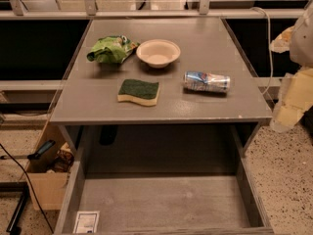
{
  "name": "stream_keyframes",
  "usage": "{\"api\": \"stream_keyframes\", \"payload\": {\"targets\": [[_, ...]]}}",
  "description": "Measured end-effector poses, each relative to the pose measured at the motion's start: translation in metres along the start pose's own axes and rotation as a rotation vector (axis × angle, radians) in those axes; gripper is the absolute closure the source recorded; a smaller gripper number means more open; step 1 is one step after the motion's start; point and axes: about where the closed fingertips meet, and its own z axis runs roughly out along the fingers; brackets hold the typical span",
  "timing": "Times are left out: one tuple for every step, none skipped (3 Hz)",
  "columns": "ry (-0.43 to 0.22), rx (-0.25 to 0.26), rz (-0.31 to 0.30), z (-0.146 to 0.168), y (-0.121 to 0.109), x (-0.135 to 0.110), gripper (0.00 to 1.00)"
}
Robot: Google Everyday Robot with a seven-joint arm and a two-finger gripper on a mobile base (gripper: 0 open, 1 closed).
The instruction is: Place redbull can into top drawer
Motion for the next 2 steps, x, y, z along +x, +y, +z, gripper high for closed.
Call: {"api": "stream_keyframes", "payload": {"targets": [[0.000,0.000,0.000,0.000,0.000,0.000,0.00],[-0.026,0.016,-0.020,-0.001,-0.012,-0.013,0.00]]}}
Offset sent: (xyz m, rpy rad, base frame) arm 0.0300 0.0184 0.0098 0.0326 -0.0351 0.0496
